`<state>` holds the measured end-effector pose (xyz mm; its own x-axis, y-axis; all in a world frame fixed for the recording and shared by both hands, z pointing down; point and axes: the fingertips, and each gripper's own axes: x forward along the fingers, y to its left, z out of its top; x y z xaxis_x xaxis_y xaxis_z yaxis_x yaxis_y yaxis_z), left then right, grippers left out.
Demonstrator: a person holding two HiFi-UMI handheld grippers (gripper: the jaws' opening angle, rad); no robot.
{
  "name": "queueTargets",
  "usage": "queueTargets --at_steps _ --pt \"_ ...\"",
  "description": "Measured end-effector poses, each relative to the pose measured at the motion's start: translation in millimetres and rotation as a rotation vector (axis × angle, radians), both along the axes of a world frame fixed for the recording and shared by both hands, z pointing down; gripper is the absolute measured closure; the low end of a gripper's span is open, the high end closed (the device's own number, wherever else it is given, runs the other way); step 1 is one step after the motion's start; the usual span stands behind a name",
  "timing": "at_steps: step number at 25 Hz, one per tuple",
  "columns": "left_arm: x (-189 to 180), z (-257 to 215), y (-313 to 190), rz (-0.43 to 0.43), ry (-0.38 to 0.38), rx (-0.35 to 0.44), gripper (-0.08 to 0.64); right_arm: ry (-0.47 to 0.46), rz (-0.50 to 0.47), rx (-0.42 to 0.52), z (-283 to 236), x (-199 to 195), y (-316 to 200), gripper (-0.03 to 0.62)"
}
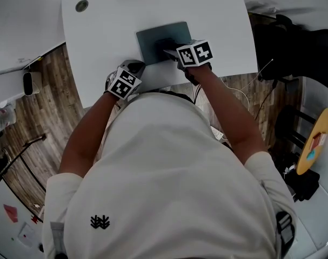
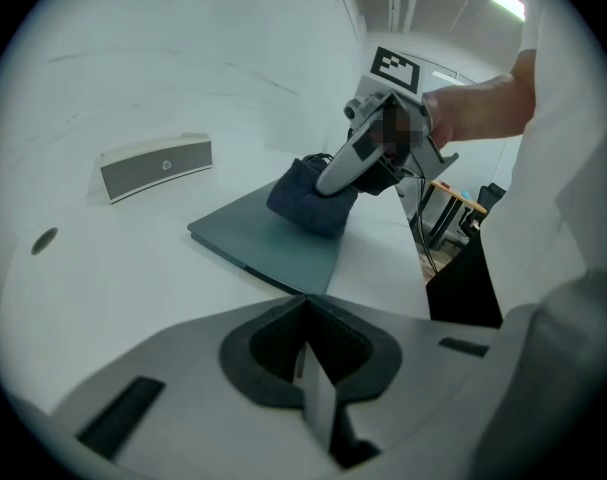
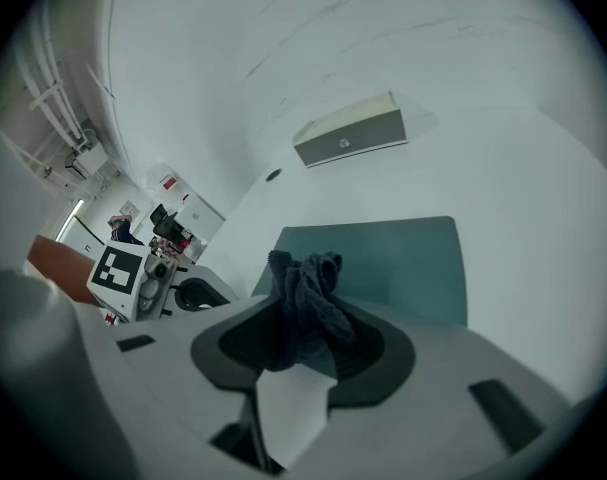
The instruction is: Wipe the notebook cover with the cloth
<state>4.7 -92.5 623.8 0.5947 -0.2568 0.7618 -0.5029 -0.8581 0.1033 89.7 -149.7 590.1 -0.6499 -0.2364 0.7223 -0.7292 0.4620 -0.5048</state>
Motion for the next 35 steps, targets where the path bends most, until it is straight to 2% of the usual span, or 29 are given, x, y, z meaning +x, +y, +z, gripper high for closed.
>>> queueTargets --at_steps 14,19,25,35 --pt "-0.3 1.9 -0.5 0.001 0.001 -0.006 0.554 0.073 0.131 -0.022 6.8 109.8 -16.0 0.457" --pt "1.2 1.3 -1.0 -0.004 0.001 -0.007 0.554 0.088 0.133 -0.024 6.6 120.9 -17.5 0.457" --pt "1.8 1.9 -1.2 -0.003 0.001 0.0 0.554 0.045 0.063 -0.005 -11.8 85.9 -17.5 0.457" --pt "4.3 1.4 -1.5 0.004 -0.001 0.005 0.554 -0.095 -0.102 -0.053 -16.4 -42.5 -17.9 0.457"
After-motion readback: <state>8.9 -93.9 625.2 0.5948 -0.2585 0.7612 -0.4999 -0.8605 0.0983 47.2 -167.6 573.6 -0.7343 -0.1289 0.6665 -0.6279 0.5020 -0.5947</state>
